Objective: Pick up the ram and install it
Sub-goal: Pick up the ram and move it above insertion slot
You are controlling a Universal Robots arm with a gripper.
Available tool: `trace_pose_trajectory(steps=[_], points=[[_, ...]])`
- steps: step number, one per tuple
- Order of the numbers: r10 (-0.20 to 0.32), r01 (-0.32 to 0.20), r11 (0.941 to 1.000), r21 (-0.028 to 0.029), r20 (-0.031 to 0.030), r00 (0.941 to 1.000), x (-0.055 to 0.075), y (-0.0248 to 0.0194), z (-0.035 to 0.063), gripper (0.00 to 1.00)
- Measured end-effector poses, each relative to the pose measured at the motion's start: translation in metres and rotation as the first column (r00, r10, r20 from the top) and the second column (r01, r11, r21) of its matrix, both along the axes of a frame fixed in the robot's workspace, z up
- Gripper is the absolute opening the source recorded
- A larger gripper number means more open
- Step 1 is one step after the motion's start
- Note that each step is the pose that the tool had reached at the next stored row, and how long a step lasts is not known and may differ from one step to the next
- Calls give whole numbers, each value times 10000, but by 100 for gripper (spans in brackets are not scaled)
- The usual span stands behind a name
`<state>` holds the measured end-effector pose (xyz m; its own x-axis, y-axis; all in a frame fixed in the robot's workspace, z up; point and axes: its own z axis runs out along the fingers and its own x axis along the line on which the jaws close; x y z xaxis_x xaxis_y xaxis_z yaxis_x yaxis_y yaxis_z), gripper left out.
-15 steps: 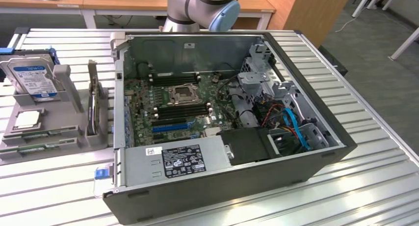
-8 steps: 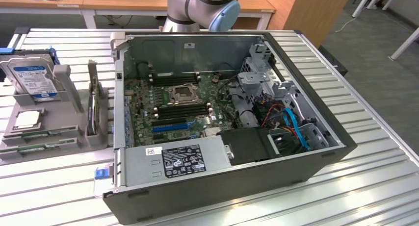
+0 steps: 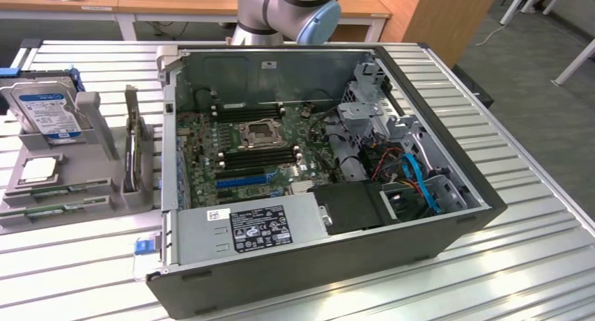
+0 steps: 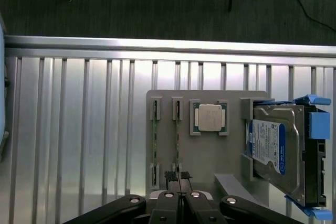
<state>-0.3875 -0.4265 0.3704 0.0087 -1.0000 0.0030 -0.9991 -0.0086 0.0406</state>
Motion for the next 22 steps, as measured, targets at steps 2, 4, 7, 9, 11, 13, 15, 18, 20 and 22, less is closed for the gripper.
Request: trace_pose_trajectory(steps=[2,4,7,9,11,13,15,18,20,22], points=[[-1,1,10000,32,1,10000,0,1,0,10],[0,0,10000,70,1,10000,0,0,0,10],[1,-1,9999,152,5,10000,0,0,0,10],[-1,0,9998,183,7,10000,0,0,0,10],[-1,0,9998,184,7,10000,0,0,0,10],[1,-1,9998,184,7,10000,0,-1,0,10],[0,0,9998,184,7,10000,0,-1,0,10],[0,0,9998,184,6,10000,0,-1,0,10],[0,0,9998,184,7,10000,0,-1,0,17],[0,0,9998,184,7,10000,0,-1,0,23]])
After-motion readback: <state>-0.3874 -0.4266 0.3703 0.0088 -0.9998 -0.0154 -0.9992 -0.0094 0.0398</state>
